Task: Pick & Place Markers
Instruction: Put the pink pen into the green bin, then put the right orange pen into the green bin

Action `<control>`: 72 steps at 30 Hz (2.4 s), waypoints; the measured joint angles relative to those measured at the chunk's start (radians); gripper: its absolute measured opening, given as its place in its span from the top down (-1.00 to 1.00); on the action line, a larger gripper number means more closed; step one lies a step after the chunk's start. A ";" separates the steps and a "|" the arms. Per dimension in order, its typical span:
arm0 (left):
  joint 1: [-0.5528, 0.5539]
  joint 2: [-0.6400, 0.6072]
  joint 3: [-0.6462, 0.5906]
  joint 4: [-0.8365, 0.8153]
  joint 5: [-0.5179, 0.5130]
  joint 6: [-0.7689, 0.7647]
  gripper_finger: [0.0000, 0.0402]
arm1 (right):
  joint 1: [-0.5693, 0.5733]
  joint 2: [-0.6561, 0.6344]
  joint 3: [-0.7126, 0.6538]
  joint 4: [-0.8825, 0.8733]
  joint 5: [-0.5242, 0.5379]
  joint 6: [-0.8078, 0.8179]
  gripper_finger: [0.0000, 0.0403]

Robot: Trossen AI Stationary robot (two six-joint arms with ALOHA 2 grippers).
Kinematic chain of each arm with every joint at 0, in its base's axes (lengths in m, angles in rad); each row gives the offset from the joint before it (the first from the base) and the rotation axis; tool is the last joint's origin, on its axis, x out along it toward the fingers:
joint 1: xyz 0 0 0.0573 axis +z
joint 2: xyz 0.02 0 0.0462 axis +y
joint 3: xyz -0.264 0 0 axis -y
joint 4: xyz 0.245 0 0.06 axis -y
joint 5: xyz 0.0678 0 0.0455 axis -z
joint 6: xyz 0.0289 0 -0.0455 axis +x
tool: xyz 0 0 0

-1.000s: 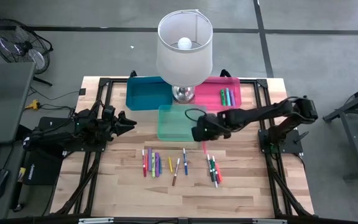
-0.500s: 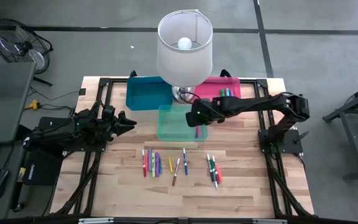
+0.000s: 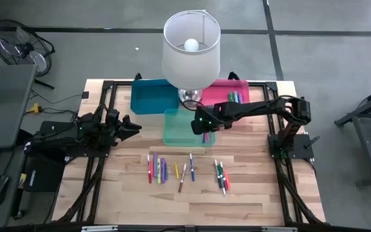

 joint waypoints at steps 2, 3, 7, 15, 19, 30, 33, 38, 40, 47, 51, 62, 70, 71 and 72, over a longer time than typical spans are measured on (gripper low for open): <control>0.000 0.000 0.000 0.000 0.000 0.000 0.22 | 0.000 0.000 0.000 -0.006 0.003 0.000 0.67; 0.000 0.000 0.000 0.000 0.000 0.000 0.22 | 0.000 0.000 0.000 -0.006 0.005 0.000 0.65; 0.000 0.000 0.000 0.000 0.000 0.000 0.22 | 0.000 0.000 0.000 -0.009 0.001 -0.005 0.57; 0.000 0.000 0.000 0.000 0.000 0.000 0.22 | 0.004 -0.009 0.000 0.001 -0.021 -0.007 0.37; 0.000 0.000 0.000 0.000 0.000 0.000 0.22 | 0.022 -0.032 0.000 0.008 -0.027 0.000 0.32; 0.000 0.000 0.000 0.000 0.000 0.000 0.22 | 0.121 -0.043 0.000 -0.023 -0.125 0.072 0.31; 0.000 0.000 0.000 0.000 0.000 0.000 0.22 | 0.156 -0.043 0.000 -0.052 -0.131 0.104 0.31; 0.000 0.000 0.000 0.000 0.000 0.000 0.22 | 0.218 -0.043 0.000 -0.111 -0.151 0.169 0.31; 0.000 0.000 0.000 0.000 0.000 0.000 0.22 | 0.246 -0.043 0.000 -0.145 -0.155 0.199 0.31; 0.000 0.000 0.000 0.000 0.000 0.000 0.22 | 0.354 -0.043 0.000 -0.269 -0.144 0.320 0.31; 0.000 0.000 0.000 0.000 0.000 0.000 0.22 | 0.412 -0.043 0.000 -0.315 -0.126 0.394 0.31; 0.000 0.000 0.000 0.000 0.000 0.000 0.22 | 0.516 -0.028 0.000 -0.375 -0.155 0.490 0.32; 0.000 0.000 0.000 0.000 0.000 0.000 0.22 | 0.521 -0.015 -0.045 -0.316 -0.201 0.473 0.32; 0.000 0.000 0.000 0.000 0.000 0.000 0.22 | 0.521 -0.014 -0.061 -0.292 -0.211 0.469 0.32; 0.000 0.000 0.000 -0.001 0.000 0.000 0.22 | 0.523 -0.014 -0.076 -0.266 -0.221 0.468 0.32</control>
